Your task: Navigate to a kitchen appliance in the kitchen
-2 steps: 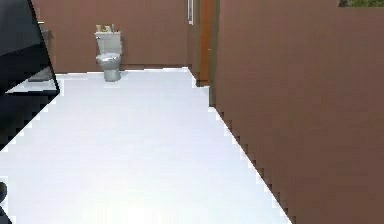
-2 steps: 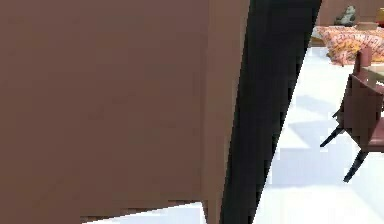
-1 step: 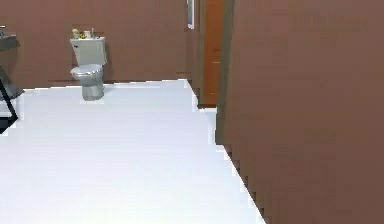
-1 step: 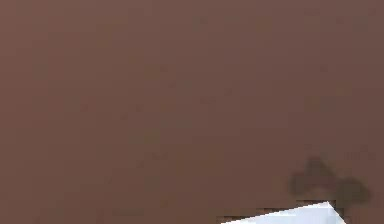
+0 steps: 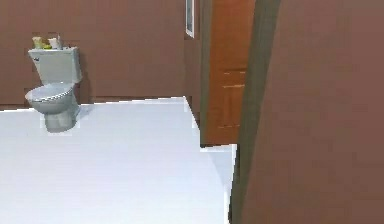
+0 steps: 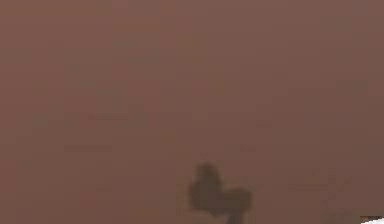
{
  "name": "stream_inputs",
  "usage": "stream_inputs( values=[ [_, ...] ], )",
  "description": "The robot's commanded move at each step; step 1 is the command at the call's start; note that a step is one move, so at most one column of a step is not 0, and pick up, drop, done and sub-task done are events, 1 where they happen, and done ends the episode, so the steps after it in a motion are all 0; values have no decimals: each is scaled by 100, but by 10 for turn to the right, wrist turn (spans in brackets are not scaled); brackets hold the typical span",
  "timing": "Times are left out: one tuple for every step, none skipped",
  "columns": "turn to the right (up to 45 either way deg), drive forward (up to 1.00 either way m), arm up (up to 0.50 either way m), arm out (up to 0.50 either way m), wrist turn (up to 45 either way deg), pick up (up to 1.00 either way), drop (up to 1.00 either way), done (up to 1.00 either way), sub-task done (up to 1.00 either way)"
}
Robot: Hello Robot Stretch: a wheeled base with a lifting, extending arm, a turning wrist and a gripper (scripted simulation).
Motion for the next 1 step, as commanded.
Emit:
stream_inputs(
  values=[
    [-30, 0, 0, 0, 0, 0, 0, 0, 0]
  ],
)
